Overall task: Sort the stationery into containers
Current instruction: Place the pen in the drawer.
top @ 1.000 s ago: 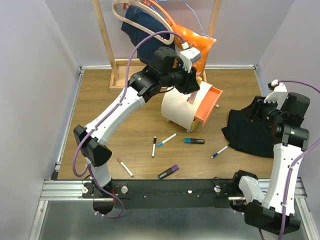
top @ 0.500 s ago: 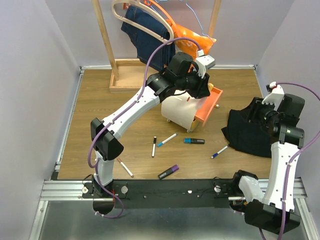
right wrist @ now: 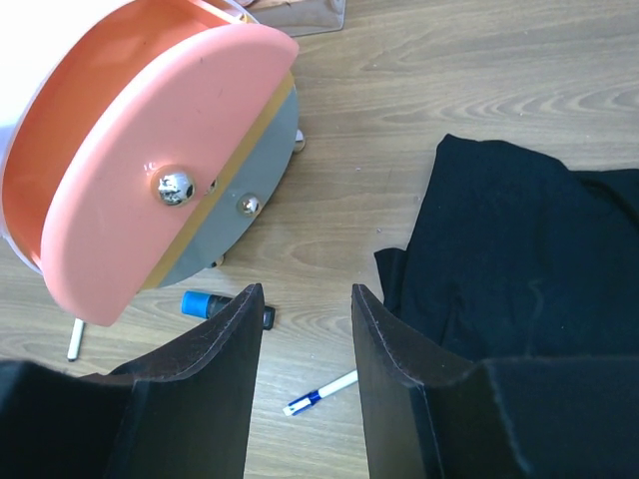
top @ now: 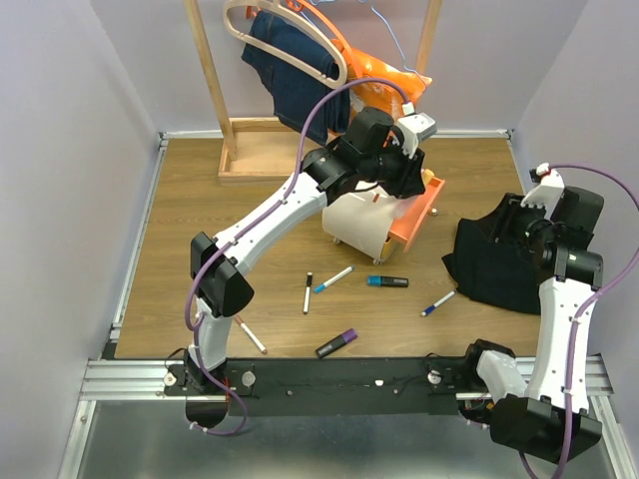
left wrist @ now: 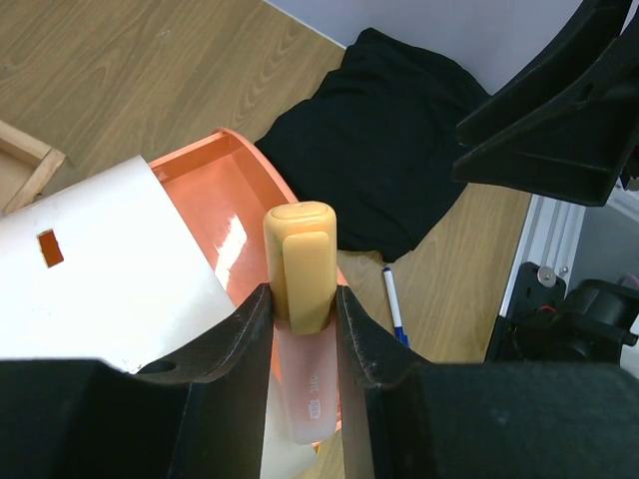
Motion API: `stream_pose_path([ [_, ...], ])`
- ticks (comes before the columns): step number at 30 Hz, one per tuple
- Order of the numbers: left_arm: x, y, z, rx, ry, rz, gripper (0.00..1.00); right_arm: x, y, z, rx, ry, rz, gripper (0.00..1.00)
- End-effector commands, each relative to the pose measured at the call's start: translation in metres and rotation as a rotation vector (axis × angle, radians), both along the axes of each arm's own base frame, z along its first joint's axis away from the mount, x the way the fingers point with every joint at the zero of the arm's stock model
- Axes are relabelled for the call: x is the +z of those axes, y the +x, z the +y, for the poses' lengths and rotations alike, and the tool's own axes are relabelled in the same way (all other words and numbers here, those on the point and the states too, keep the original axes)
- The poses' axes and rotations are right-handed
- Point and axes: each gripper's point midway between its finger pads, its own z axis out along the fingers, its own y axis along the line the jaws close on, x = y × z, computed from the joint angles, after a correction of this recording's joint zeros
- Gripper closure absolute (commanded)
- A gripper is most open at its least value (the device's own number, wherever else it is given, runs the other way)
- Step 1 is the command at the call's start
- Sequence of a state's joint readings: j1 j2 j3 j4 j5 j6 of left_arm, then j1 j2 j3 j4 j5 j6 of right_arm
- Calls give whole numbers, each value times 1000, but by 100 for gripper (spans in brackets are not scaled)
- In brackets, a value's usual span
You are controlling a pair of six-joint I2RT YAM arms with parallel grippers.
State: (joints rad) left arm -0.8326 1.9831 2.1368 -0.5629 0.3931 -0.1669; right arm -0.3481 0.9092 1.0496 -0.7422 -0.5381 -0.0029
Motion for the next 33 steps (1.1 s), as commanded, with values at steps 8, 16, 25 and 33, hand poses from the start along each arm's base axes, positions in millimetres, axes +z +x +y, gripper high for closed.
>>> stream_pose_path([
  [8, 12, -9, -9, -18, -57, 40, 100, -1, 4, -4, -35, 3, -7, 52],
  [16, 18, -17, -2, 7, -60, 57, 100, -4, 4, -5, -38, 3, -7, 52],
  [25, 0, 6, -6, 101, -30, 59, 89, -4, 6, -4, -35, 10, -14, 52],
  [33, -2, 9, -9, 119, -36, 68, 88, -6, 5, -5, -37, 3, -14, 52],
])
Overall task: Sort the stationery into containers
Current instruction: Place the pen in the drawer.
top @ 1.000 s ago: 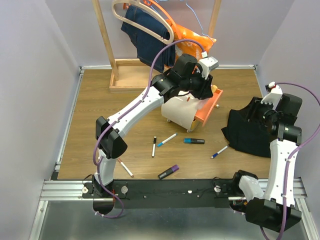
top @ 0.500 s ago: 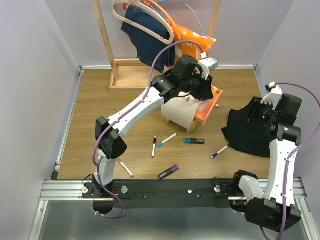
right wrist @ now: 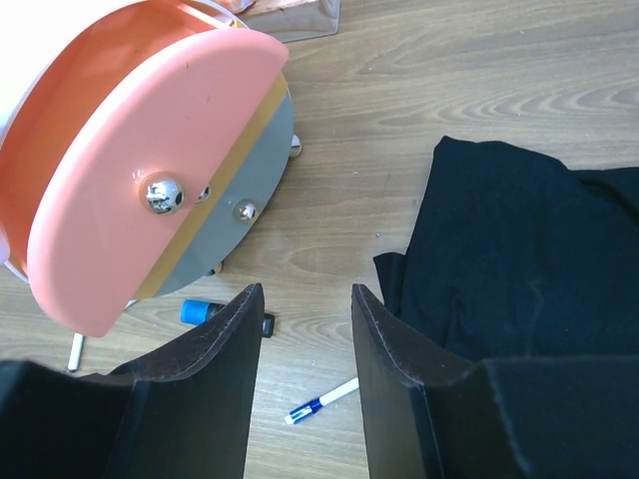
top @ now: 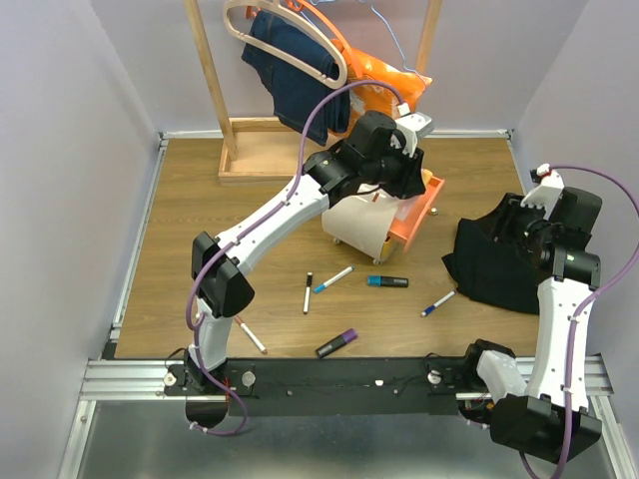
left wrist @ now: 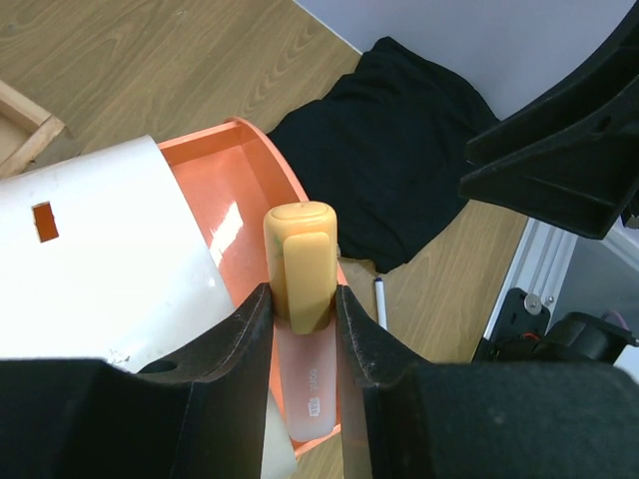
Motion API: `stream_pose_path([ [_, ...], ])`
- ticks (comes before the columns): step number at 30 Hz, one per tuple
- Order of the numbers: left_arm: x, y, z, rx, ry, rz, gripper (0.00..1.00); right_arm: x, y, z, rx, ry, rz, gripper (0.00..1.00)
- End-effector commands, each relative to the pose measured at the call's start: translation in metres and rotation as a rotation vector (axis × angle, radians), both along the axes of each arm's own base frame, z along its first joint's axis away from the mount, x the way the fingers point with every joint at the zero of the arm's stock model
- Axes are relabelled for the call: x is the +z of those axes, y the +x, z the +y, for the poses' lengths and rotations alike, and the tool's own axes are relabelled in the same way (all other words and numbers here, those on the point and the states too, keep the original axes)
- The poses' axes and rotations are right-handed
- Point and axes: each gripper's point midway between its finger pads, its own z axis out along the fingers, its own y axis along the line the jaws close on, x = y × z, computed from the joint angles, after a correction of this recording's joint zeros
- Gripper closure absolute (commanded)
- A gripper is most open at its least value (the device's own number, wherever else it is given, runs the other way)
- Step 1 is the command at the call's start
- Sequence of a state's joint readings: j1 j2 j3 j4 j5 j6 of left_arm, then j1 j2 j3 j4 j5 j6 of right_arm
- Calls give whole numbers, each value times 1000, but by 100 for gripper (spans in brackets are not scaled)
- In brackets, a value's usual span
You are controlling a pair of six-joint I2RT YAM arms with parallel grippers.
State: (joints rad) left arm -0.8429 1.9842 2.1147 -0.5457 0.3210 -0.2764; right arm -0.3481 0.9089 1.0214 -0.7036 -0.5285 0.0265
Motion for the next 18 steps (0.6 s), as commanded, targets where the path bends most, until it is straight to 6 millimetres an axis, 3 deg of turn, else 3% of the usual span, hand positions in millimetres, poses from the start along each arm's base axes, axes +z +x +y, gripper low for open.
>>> stream_pose_path([
  [1, 8, 2, -8, 10, -33, -9, 100, -1, 1, -3, -13, -12, -11, 52],
  [5, 17, -19, -13, -36, -60, 13, 100, -1, 1, -3, -15, -13, -14, 52],
  [11, 24, -28, -13, -39, -67, 15, 100, -2, 2, -3, -14, -15, -17, 52],
  [18, 15, -10, -11, 36, -19, -45, 100, -4, 2, -3, -12, -13, -16, 52],
])
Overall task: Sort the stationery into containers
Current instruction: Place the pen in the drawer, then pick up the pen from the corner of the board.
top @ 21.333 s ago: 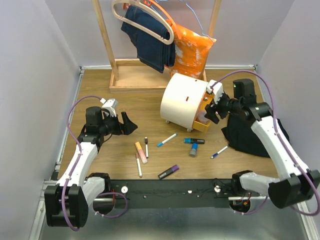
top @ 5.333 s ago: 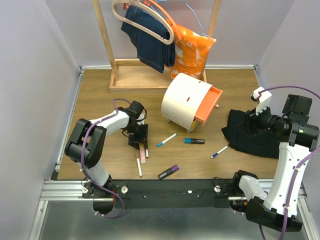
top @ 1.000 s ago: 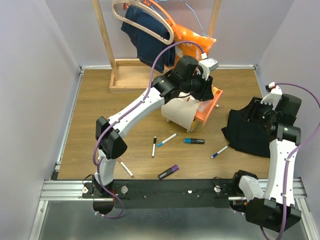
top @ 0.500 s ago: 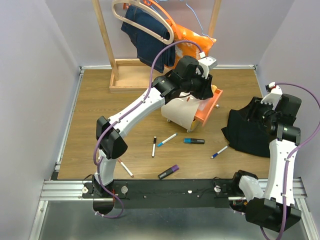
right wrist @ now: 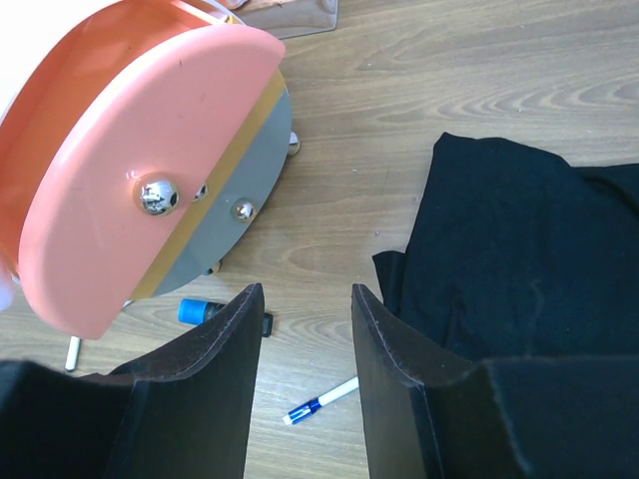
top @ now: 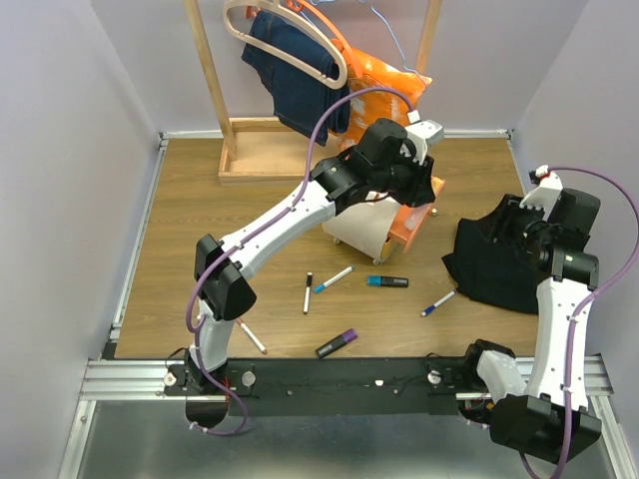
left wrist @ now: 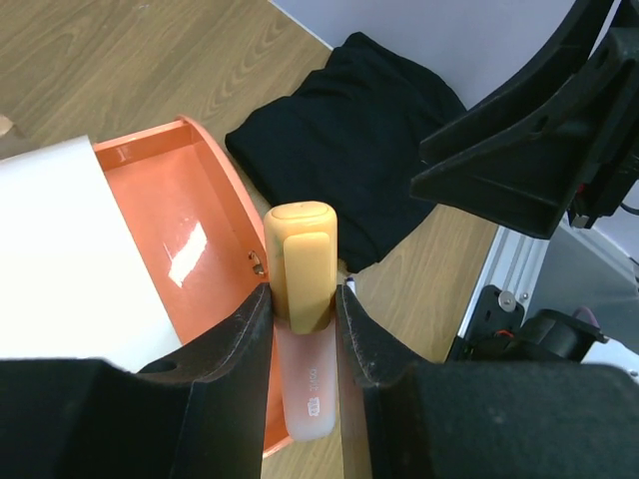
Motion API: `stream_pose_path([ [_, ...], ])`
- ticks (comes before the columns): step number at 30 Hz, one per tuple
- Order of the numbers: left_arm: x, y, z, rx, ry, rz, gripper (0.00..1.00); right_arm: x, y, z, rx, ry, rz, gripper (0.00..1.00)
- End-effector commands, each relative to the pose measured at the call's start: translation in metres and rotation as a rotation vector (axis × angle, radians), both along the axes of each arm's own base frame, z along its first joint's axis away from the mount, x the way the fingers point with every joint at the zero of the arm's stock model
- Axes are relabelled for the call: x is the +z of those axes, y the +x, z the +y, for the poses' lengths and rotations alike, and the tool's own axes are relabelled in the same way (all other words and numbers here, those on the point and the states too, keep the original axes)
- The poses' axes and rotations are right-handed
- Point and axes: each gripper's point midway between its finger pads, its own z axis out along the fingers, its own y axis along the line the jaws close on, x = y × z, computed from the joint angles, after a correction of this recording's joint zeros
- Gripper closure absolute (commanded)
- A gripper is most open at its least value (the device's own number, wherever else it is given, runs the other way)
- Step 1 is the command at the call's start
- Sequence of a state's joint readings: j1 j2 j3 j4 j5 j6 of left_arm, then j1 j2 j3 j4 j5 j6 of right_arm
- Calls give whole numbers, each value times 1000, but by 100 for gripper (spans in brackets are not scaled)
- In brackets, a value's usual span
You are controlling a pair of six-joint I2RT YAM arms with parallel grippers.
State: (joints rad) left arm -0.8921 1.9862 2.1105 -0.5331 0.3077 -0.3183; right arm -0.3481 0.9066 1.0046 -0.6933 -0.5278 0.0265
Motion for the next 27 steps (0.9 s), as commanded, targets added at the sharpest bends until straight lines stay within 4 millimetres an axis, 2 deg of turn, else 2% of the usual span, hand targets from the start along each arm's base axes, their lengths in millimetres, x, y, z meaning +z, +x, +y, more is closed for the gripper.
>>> stream_pose_path([
  [1, 16, 15, 6, 65, -1, -83, 100, 0, 2, -3, -13, -13, -17, 52],
  [6, 10, 28, 8, 98, 19, -103, 100, -1, 2, -3, -13, -12, -16, 52],
  [7, 8, 30, 8, 105, 24, -105, 93, -2, 3, -3, -13, -12, -16, 52],
  [10, 3, 33, 8, 113, 38, -110, 49, -3, 3, -3, -12, -9, -11, 51],
  [13, 6, 34, 9, 110, 42, -132, 28, -2, 3, -3, -12, -10, -14, 51],
  [17, 25, 26, 13, 80, 20, -167, 20, 0, 3, -2, -11, -11, -18, 51],
  [18, 39, 21, 17, 73, 3, -189, 19, -1, 2, -2, -10, -7, -12, 51],
  [20, 51, 16, 29, 72, 16, -225, 18, 2, 1, 0, 14, -15, -19, 51],
  [21, 74, 8, 44, 78, -3, -265, 18, 8, -3, 9, 53, 5, -24, 51],
  [23, 69, 5, 68, 118, 54, -280, 17, 13, -8, 15, 140, -42, -57, 50],
  [24, 90, -7, 90, 133, 32, -311, 16, 15, -11, 21, 177, -35, -62, 49],
  [25, 62, -11, 103, 133, 100, -274, 16, 17, -13, 22, 197, -57, -79, 48],
  [26, 55, -11, 120, 143, 127, -273, 16, 17, -16, 23, 206, -64, -81, 48],
  [27, 66, -25, 142, 145, 113, -298, 17, 15, -18, 24, 214, -69, -71, 47],
])
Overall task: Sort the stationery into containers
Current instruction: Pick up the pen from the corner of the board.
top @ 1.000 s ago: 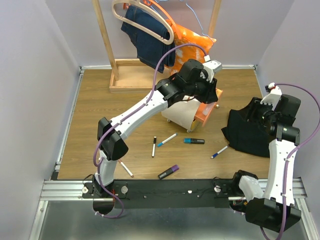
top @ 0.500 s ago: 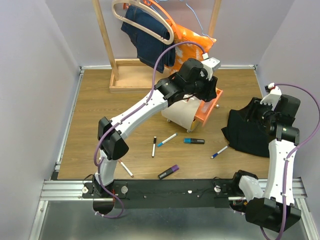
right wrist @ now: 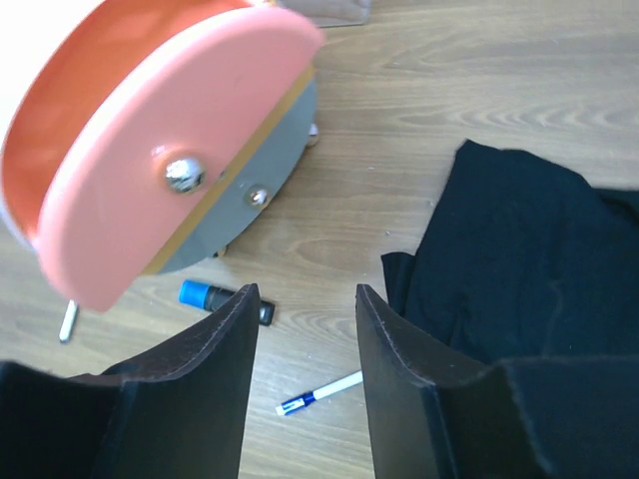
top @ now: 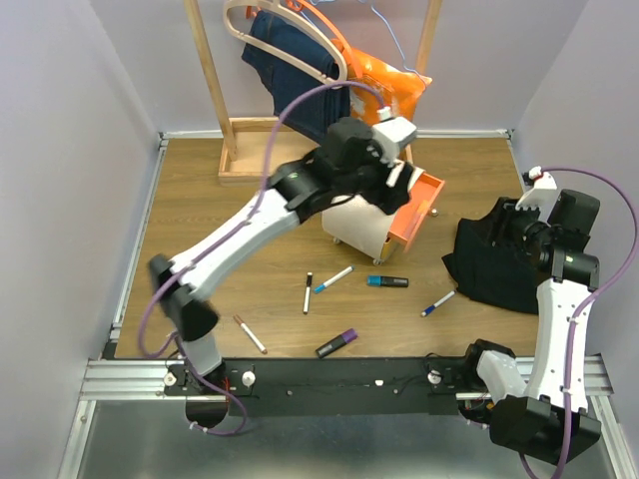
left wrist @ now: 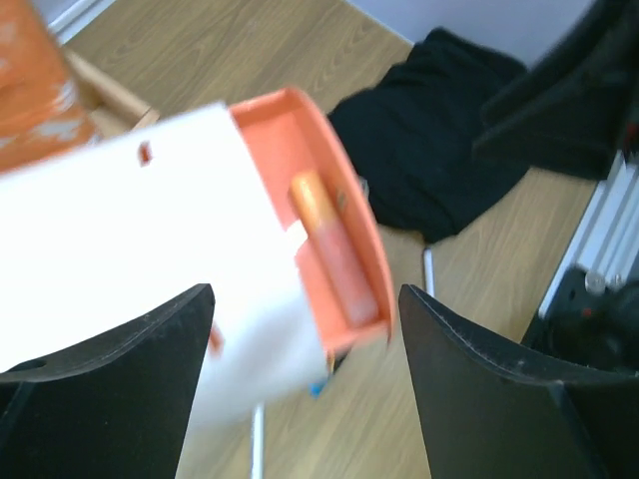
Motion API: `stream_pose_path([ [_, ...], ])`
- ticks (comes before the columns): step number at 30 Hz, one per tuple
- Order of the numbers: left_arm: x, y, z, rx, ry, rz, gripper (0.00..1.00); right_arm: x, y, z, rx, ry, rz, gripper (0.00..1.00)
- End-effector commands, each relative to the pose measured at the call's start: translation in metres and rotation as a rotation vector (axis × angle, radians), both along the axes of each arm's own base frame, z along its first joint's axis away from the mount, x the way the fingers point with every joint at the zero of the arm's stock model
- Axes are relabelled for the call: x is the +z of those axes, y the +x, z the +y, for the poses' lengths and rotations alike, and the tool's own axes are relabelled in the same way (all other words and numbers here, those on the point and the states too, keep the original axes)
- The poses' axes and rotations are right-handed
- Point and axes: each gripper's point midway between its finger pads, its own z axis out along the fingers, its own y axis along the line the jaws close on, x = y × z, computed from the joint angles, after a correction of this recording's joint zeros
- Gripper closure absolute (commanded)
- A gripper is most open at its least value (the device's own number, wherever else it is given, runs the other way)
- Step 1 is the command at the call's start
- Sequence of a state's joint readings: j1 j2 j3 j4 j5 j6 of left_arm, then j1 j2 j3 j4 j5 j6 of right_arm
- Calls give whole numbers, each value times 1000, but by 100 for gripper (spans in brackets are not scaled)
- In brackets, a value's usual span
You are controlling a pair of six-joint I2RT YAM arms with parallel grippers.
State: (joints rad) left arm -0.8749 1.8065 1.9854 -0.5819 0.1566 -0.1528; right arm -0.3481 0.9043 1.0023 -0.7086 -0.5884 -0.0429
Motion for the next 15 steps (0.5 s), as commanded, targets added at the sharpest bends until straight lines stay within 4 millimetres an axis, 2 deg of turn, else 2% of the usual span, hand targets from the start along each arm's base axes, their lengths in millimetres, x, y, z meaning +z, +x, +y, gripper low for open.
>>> stream_pose_path([
  [1, -4, -38, 98, 42, 106, -55, 17, 13, -15, 14, 142, -66, -53, 47],
  [2, -21, -40, 114, 68, 144, -45, 17, 10, -16, 14, 147, -72, -45, 47],
  [3, -25, -47, 137, 86, 150, -52, 18, 8, -17, 13, 143, -77, -35, 47],
  [4, -72, -58, 153, 76, 236, 31, 18, 8, -18, 13, 143, -80, -35, 47],
  [6, -105, -72, 171, 80, 304, 96, 22, 8, -18, 13, 143, -75, -31, 47],
  [7, -140, -84, 184, 80, 361, 180, 26, 8, -18, 14, 141, -67, -30, 47],
  [9, -161, -100, 188, 41, 364, 237, 29, 10, -18, 15, 143, -61, -30, 46],
  [10, -182, -119, 188, -35, 381, 287, 31, 10, -18, 15, 147, -62, -32, 46],
  [13, -202, -136, 192, -74, 400, 352, 31, 6, -20, 14, 143, -68, -19, 47],
  [15, -208, -145, 188, -102, 422, 344, 32, 4, -22, 15, 144, -68, -17, 47],
])
